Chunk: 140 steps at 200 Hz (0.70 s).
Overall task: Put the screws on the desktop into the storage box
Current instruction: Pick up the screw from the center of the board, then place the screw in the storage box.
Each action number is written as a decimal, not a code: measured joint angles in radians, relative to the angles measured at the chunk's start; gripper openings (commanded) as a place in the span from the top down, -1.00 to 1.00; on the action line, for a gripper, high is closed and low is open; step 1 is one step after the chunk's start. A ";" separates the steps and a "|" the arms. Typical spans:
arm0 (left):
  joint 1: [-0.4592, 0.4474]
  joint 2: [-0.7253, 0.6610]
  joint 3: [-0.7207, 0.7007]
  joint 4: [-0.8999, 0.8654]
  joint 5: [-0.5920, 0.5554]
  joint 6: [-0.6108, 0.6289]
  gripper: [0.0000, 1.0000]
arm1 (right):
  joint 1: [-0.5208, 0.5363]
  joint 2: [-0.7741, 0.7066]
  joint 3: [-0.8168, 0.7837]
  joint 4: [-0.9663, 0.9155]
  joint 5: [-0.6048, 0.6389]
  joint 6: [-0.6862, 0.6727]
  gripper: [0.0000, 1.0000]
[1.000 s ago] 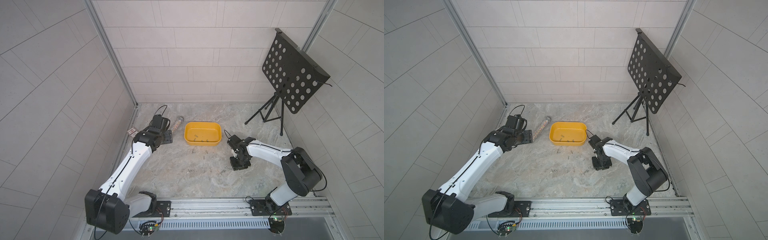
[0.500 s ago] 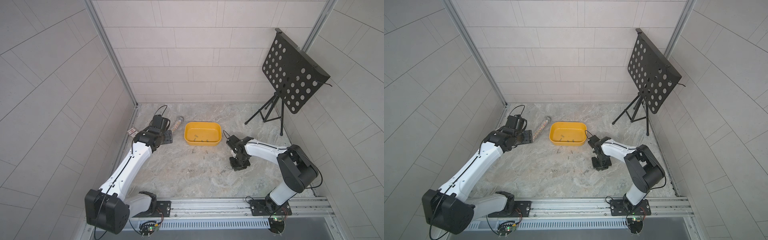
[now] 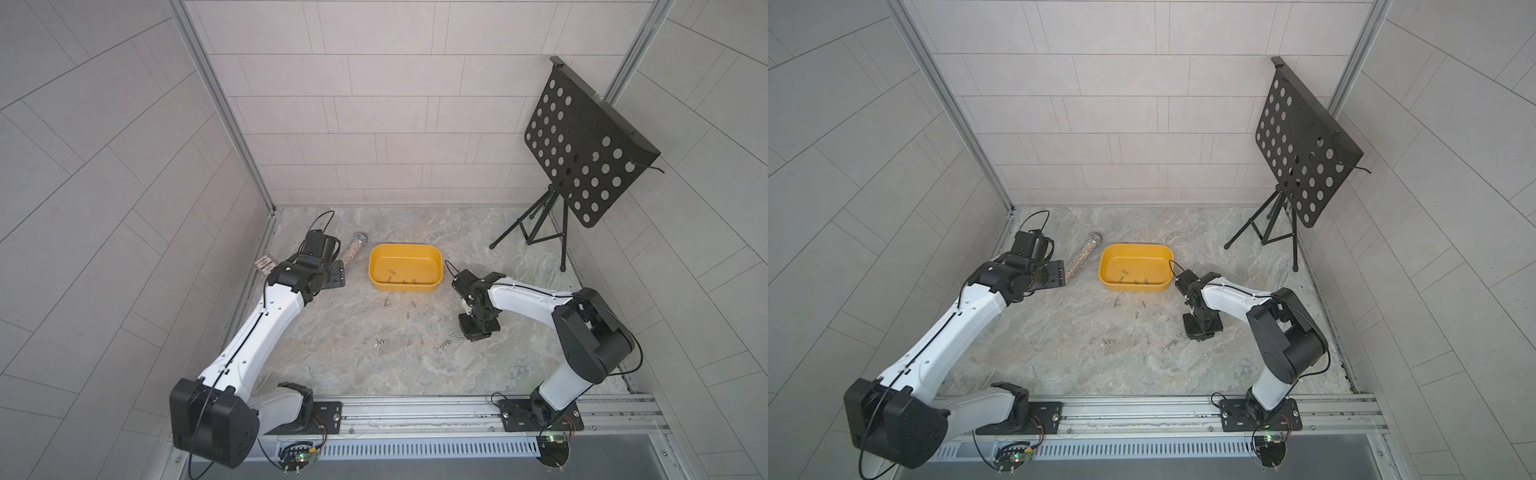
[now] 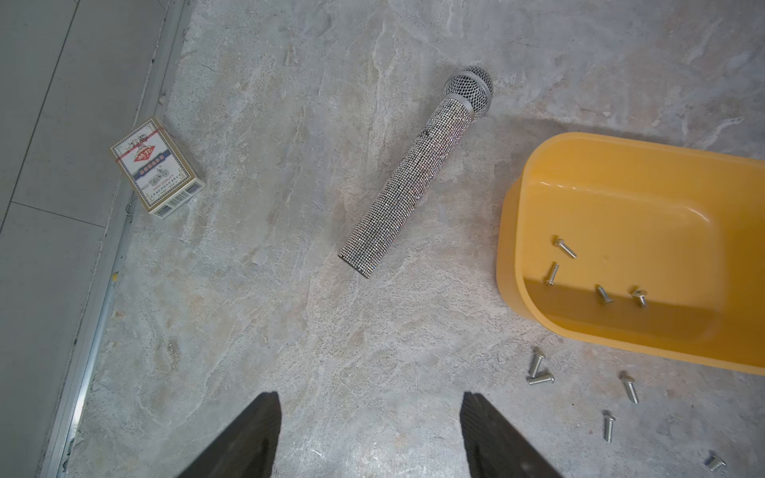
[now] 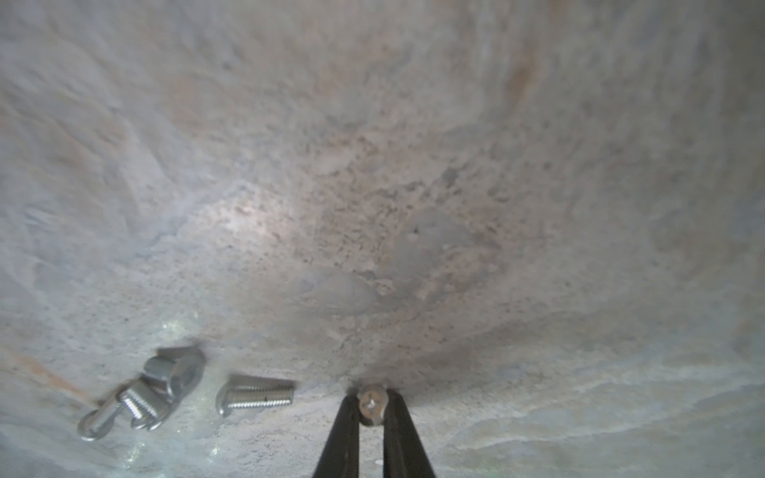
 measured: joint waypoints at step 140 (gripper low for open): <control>0.000 0.000 0.000 0.000 0.003 0.000 -0.52 | 0.060 -0.034 0.284 -0.151 0.069 -0.011 0.98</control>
